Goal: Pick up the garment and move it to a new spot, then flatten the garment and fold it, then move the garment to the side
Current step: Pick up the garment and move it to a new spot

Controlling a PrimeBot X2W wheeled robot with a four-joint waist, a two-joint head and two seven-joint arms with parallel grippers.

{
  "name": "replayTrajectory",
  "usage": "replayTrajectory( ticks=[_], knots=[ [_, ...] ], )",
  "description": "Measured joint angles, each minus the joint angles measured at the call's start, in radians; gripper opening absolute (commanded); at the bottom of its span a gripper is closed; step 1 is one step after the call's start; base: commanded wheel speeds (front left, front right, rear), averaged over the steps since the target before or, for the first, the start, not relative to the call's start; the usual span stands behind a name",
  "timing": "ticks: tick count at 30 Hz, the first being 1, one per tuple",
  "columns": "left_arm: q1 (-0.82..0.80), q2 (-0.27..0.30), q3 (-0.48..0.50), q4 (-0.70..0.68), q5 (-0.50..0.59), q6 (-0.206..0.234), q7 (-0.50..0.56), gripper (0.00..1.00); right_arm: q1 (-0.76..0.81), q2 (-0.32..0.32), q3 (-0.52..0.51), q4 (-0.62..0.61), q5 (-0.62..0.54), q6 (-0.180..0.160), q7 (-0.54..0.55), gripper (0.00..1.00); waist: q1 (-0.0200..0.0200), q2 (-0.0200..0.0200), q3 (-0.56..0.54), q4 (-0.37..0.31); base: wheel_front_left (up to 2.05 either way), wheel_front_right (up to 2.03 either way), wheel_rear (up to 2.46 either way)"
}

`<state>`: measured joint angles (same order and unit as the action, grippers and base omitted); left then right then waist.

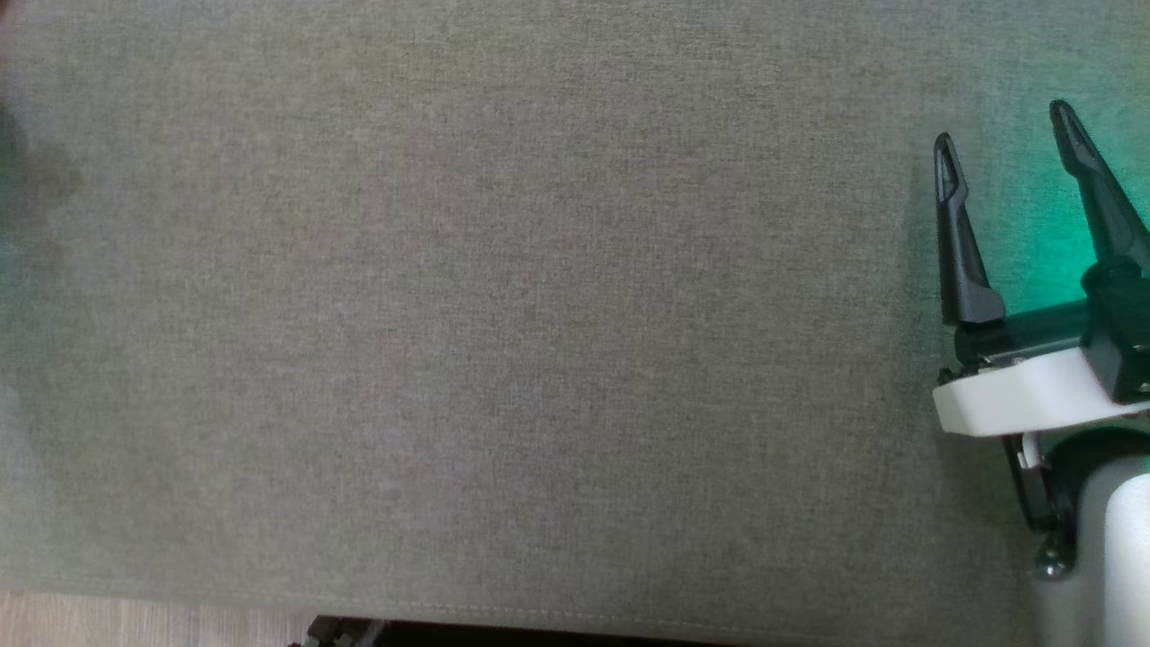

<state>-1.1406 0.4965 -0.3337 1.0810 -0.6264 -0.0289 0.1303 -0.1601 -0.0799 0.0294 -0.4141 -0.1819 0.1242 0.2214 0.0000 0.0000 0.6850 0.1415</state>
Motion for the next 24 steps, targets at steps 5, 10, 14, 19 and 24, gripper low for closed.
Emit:
replayTrajectory(
  ticks=[5,10,14,19,24],
  knots=[
    [-0.005,-0.004,-0.002,0.040,-0.006,-0.016,-0.039,0.00,-0.019,0.001,-0.006,0.004,0.000,0.000,-0.007,1.00,0.0001,0.0000,-0.007,0.002,0.00,0.00,0.00],
    [-0.006,0.000,-0.030,0.060,0.017,-0.035,-0.086,0.00,-0.023,0.006,-0.004,0.044,0.019,0.000,-0.036,1.00,0.0001,0.0000,-0.044,0.001,0.00,0.00,0.00],
    [-0.028,0.023,-0.068,0.057,0.052,-0.062,-0.116,0.00,-0.023,0.010,-0.006,0.097,0.037,0.000,-0.068,1.00,0.0000,0.0000,-0.094,-0.006,0.00,0.00,0.00],
    [-0.075,0.038,-0.125,0.004,0.084,-0.088,-0.128,0.00,-0.022,0.016,-0.007,0.160,0.066,0.000,-0.105,1.00,-0.0001,0.0001,-0.165,-0.018,0.00,0.00,0.00],
    [-0.092,0.028,-0.217,-0.119,0.099,-0.104,-0.104,0.00,-0.005,0.021,-0.016,0.241,0.153,0.000,-0.154,1.00,-0.0002,0.0001,-0.279,-0.037,0.00,0.00,0.00]
  ],
)
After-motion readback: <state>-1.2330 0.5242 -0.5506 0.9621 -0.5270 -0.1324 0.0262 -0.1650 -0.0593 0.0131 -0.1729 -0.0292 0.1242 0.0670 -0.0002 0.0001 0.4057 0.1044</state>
